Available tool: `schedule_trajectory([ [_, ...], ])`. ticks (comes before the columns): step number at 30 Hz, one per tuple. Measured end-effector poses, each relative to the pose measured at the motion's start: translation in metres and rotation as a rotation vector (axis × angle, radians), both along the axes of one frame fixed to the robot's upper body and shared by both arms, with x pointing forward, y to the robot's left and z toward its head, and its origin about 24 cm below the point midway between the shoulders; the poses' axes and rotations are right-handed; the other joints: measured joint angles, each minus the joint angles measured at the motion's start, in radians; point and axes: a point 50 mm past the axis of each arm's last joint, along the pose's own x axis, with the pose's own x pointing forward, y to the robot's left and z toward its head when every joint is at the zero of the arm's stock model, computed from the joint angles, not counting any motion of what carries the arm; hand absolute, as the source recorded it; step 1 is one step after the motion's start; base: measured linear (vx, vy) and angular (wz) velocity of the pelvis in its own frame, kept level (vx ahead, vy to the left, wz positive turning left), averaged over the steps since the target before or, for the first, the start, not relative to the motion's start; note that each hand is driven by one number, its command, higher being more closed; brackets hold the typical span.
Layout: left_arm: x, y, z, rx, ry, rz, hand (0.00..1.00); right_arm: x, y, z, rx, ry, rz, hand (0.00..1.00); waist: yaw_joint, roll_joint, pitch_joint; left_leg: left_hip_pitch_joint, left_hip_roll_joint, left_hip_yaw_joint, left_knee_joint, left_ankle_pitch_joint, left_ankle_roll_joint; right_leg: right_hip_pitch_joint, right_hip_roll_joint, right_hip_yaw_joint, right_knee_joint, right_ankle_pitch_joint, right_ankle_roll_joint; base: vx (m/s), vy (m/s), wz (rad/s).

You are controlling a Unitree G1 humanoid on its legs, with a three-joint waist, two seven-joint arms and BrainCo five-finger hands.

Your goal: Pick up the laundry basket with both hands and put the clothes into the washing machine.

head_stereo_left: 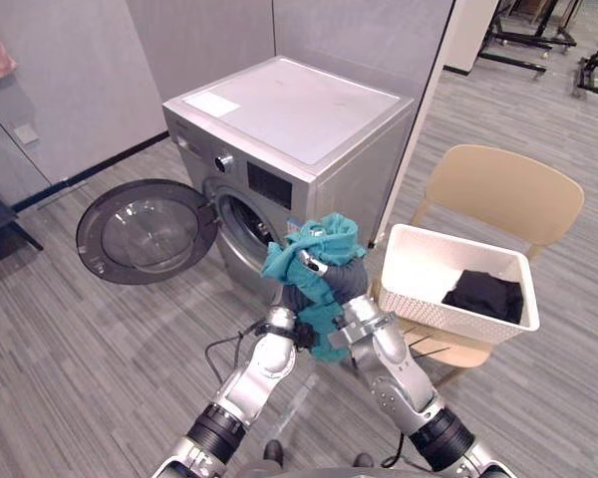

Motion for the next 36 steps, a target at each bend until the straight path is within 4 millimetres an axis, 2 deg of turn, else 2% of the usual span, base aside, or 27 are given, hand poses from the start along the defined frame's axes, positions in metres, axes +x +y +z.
schedule_trajectory([
  [3, 0.0, 0.006, -0.003, -0.027, 0.029, 0.016, 1.0, 0.001, -0.008, -0.003, -0.124, -0.055, -0.051, 0.0, 0.001, -0.002, -0.001, 0.004, 0.0, 0.0, -0.002, 0.0, 0.0, -0.002, -0.001, 0.001, 0.011, -0.009, -0.002, 0.03, 0.0, 0.0],
  [7, -0.005, 0.032, -0.016, -0.077, 0.092, 0.139, 1.0, -0.006, -0.024, -0.018, -0.412, -0.147, -0.168, 0.0, 0.0, -0.005, -0.003, 0.022, -0.005, 0.009, -0.016, 0.002, -0.001, -0.002, 0.008, 0.008, 0.01, -0.011, -0.002, 0.06, 0.003, -0.06],
  [9, -0.012, 0.044, -0.022, -0.1, 0.118, 0.182, 1.0, -0.008, -0.04, -0.022, -0.528, -0.177, -0.251, 0.0, 0.001, -0.005, -0.003, 0.023, -0.006, 0.014, -0.019, 0.002, -0.002, -0.003, 0.008, 0.013, 0.009, -0.011, -0.002, 0.04, 0.01, -0.06],
  [11, -0.022, 0.067, -0.029, -0.107, 0.137, 0.272, 1.0, -0.01, -0.068, -0.029, -0.65, -0.176, -0.365, 0.0, 0.0, -0.005, -0.003, 0.023, -0.006, 0.021, -0.02, 0.001, -0.002, -0.006, 0.008, 0.02, 0.007, -0.012, 0.0, 0.04, 0.006, -0.07],
  [12, -0.024, 0.072, -0.031, -0.107, 0.145, 0.291, 1.0, -0.01, -0.073, -0.03, -0.671, -0.173, -0.384, 0.0, 0.0, -0.005, -0.003, 0.023, -0.006, 0.023, -0.02, 0.001, -0.002, -0.007, 0.009, 0.022, 0.007, -0.013, 0.0, 0.04, 0.001, -0.09],
  [14, -0.036, 0.094, -0.044, -0.102, 0.198, 0.38, 1.0, -0.014, -0.097, -0.039, -0.768, -0.142, -0.452, 0.0, 0.0, -0.005, -0.003, 0.015, -0.005, 0.027, -0.021, 0.0, -0.002, -0.014, 0.011, 0.028, 0.008, -0.017, 0.002, 0.01, -0.006, -0.07],
  [16, -0.046, 0.106, -0.058, -0.099, 0.263, 0.422, 1.0, -0.021, -0.109, -0.048, -0.823, -0.103, -0.465, 0.0, 0.0, -0.004, -0.003, 0.006, 0.005, 0.026, -0.021, -0.002, -0.002, -0.019, 0.012, 0.029, 0.009, -0.024, 0.009, 0.01, -0.016, -0.01],
  [19, -0.066, 0.125, -0.09, -0.08, 0.418, 0.493, 1.0, -0.031, -0.116, -0.072, -0.878, 0.0, -0.436, 0.0, -0.001, -0.004, -0.003, -0.006, 0.007, 0.026, -0.02, -0.004, -0.004, -0.033, 0.016, 0.029, 0.01, -0.029, 0.006, 0.03, -0.019, -0.02],
  [20, -0.074, 0.131, -0.102, -0.074, 0.478, 0.512, 1.0, -0.033, -0.12, -0.087, -0.906, 0.067, -0.417, 0.0, -0.001, -0.003, -0.001, -0.021, 0.006, 0.022, -0.014, -0.004, -0.004, -0.043, 0.016, 0.025, 0.01, -0.029, 0.006, 0.04, -0.013, 0.23],
  [21, -0.08, 0.134, -0.115, -0.087, 0.552, 0.524, 1.0, -0.037, -0.131, -0.112, -0.951, 0.189, -0.411, 0.0, -0.004, 0.0, 0.005, -0.057, 0.002, -0.007, 0.003, -0.003, -0.005, -0.056, 0.012, -0.006, 0.015, -0.033, 0.003, 0.02, -0.013, 0.36],
  [22, -0.082, 0.135, -0.119, -0.088, 0.569, 0.526, 1.0, -0.039, -0.134, -0.119, -0.963, 0.229, -0.413, 0.0, -0.004, 0.001, 0.007, -0.069, 0.0, -0.016, 0.009, -0.003, -0.004, -0.061, 0.011, -0.017, 0.019, -0.037, 0.003, 0.01, -0.028, 0.68],
  [24, -0.087, 0.135, -0.128, -0.108, 0.624, 0.529, 1.0, -0.05, -0.152, -0.156, -1.019, 0.442, -0.43, 0.0, 0.0, 0.007, 0.024, -0.135, -0.013, -0.08, 0.033, 0.008, -0.011, -0.083, -0.02, -0.113, 0.066, -0.077, 0.01, 0.01, -0.013, 1.09],
  [25, -0.085, 0.136, -0.128, -0.112, 0.625, 0.529, 1.0, -0.051, -0.154, -0.161, -1.023, 0.477, -0.432, 0.0, 0.0, 0.007, 0.036, -0.145, -0.015, -0.076, 0.037, 0.009, -0.009, -0.083, -0.029, -0.136, 0.08, -0.087, 0.008, -0.02, 0.012, 1.42],
  [26, -0.085, 0.136, -0.131, -0.115, 0.642, 0.534, 1.0, -0.055, -0.158, -0.173, -1.025, 0.554, -0.448, 0.0, -0.004, 0.01, 0.047, -0.178, -0.007, 0.008, 0.054, -0.007, 0.051, -0.082, -0.053, -0.205, 0.103, -0.104, 0.003, 0.0, 0.016, 1.59],
  [27, -0.085, 0.135, -0.136, -0.12, 0.67, 0.536, 1.0, -0.06, -0.162, -0.186, -1.032, 0.639, -0.466, 0.0, -0.004, 0.007, 0.052, -0.193, 0.016, 0.142, 0.079, -0.02, 0.08, -0.081, -0.083, -0.272, 0.13, -0.118, 0.007, 0.05, 0.023, 1.63],
  [28, -0.085, 0.135, -0.138, -0.119, 0.682, 0.535, 1.0, -0.06, -0.163, -0.19, -1.038, 0.661, -0.471, 0.0, -0.003, 0.005, 0.06, -0.2, 0.028, 0.197, 0.088, -0.018, 0.082, -0.077, -0.093, -0.295, 0.141, -0.124, 0.01, 0.16, 0.028, 1.53],
  [29, -0.089, 0.134, -0.143, -0.116, 0.715, 0.529, 1.0, -0.059, -0.162, -0.197, -1.045, 0.706, -0.47, 0.0, -0.004, 0.019, 0.071, -0.209, 0.048, 0.304, 0.115, 0.028, 0.077, -0.071, -0.117, -0.34, 0.171, -0.14, 0.015, 0.16, 0.036, 1.02],
  [30, -0.091, 0.134, -0.147, -0.112, 0.736, 0.53, 1.0, -0.059, -0.164, -0.201, -1.051, 0.734, -0.471, 0.0, -0.005, 0.019, 0.081, -0.214, 0.042, 0.328, 0.12, 0.039, 0.06, -0.065, -0.132, -0.356, 0.183, -0.144, 0.02, 0.15, 0.083, 1.11],
  [33, -0.106, 0.141, -0.161, -0.091, 0.825, 0.564, 1.0, -0.053, -0.152, -0.207, -1.012, 0.777, -0.484, 0.0, 0.0, -0.002, 0.1, -0.219, -0.01, 0.284, 0.117, 0.036, 0.063, -0.014, -0.166, -0.409, 0.164, -0.146, 0.047, 0.15, 0.107, 0.87],
  [34, -0.112, 0.143, -0.165, -0.089, 0.855, 0.577, 1.0, -0.052, -0.148, -0.208, -0.997, 0.787, -0.487, 0.0, 0.001, -0.012, 0.108, -0.213, -0.03, 0.273, 0.125, 0.021, 0.071, 0.008, -0.184, -0.418, 0.168, -0.152, 0.063, 0.18, 0.159, 0.63],
  [35, -0.122, 0.143, -0.171, -0.088, 0.894, 0.582, 1.0, -0.052, -0.146, -0.21, -0.99, 0.801, -0.486, 0.0, 0.002, -0.016, 0.111, -0.21, -0.046, 0.272, 0.167, -0.045, 0.08, 0.023, -0.219, -0.428, 0.216, -0.175, 0.098, 0.14, 0.151, 0.51],
  [36, -0.127, 0.142, -0.174, -0.088, 0.917, 0.581, 1.0, -0.052, -0.146, -0.211, -0.99, 0.808, -0.487, 0.0, 0.001, -0.021, 0.115, -0.21, -0.059, 0.268, 0.198, -0.071, 0.086, 0.022, -0.251, -0.427, 0.273, -0.189, 0.113, 0.17, 0.206, 0.42],
])
